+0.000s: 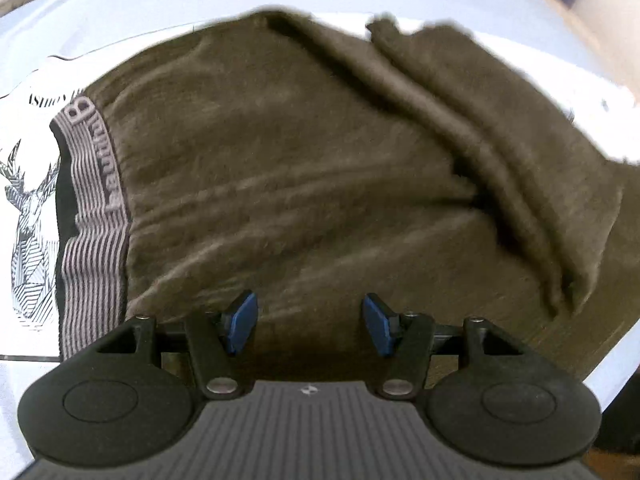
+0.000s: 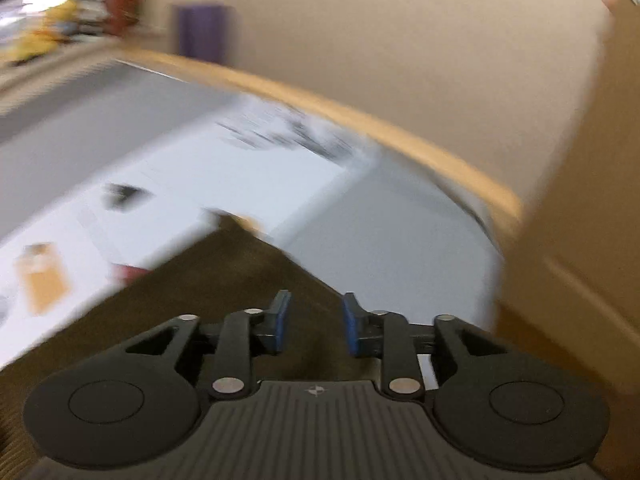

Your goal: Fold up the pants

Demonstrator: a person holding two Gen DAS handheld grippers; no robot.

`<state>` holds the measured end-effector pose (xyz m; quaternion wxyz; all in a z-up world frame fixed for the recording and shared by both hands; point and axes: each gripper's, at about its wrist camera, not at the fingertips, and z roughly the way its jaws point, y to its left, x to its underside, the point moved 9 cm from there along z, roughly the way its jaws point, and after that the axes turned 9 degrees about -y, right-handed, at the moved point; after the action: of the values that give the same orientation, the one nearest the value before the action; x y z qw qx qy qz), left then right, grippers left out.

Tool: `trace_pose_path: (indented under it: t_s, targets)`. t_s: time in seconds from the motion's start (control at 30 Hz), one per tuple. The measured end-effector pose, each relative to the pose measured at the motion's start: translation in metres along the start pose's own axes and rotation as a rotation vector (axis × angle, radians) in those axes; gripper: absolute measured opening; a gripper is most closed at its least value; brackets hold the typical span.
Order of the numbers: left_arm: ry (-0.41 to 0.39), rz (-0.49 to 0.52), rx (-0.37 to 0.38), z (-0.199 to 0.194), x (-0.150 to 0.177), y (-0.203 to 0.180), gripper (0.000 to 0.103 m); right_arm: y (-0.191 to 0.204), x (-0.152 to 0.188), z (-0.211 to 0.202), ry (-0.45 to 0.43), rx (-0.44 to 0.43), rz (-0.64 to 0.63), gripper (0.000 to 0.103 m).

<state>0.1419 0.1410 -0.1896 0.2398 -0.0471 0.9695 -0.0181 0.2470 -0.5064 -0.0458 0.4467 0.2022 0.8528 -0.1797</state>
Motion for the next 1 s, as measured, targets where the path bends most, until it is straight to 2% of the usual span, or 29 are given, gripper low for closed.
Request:
trace_pose_path:
  t_s: [0.07,0.13,0.2,0.3,0.4,0.57,0.63,0.8,1.0]
  targets:
    - [-0.006,0.035,-0.009,-0.003,0.001,-0.003,0.064,0.037,-0.007,-0.015,-0.06,-0.14,-0.055,0.04]
    - [-0.02,0.026,-0.005,-0.006,0.0,-0.004,0.064,0.075,-0.005,-0.028,-0.066,-0.295,-0.094,0.041]
    - [-0.062,0.032,0.005,-0.013,-0.007,-0.007,0.064,0.116,0.002,-0.041,-0.04,-0.455,-0.127,0.041]
    - [-0.096,0.017,0.018,-0.016,-0.014,-0.009,0.064,0.174,0.012,-0.061,-0.006,-0.644,-0.186,0.041]
    - [-0.098,0.015,0.018,-0.016,-0.016,-0.008,0.064,0.219,0.022,-0.071,0.064,-0.765,-0.208,0.041]
    - [-0.079,0.015,0.031,-0.007,-0.022,-0.008,0.064,0.285,0.035,-0.064,0.16,-0.853,-0.255,0.043]
    - [-0.08,0.01,0.038,-0.006,-0.025,-0.006,0.064,0.304,0.038,-0.054,0.184,-0.868,-0.269,0.048]
    - [-0.093,-0.007,0.052,-0.007,-0.03,-0.007,0.064,0.345,0.044,-0.035,0.233,-0.911,-0.271,0.058]
    - [-0.103,-0.027,0.067,-0.004,-0.042,-0.009,0.064,0.38,0.07,-0.013,0.352,-0.989,-0.311,0.058]
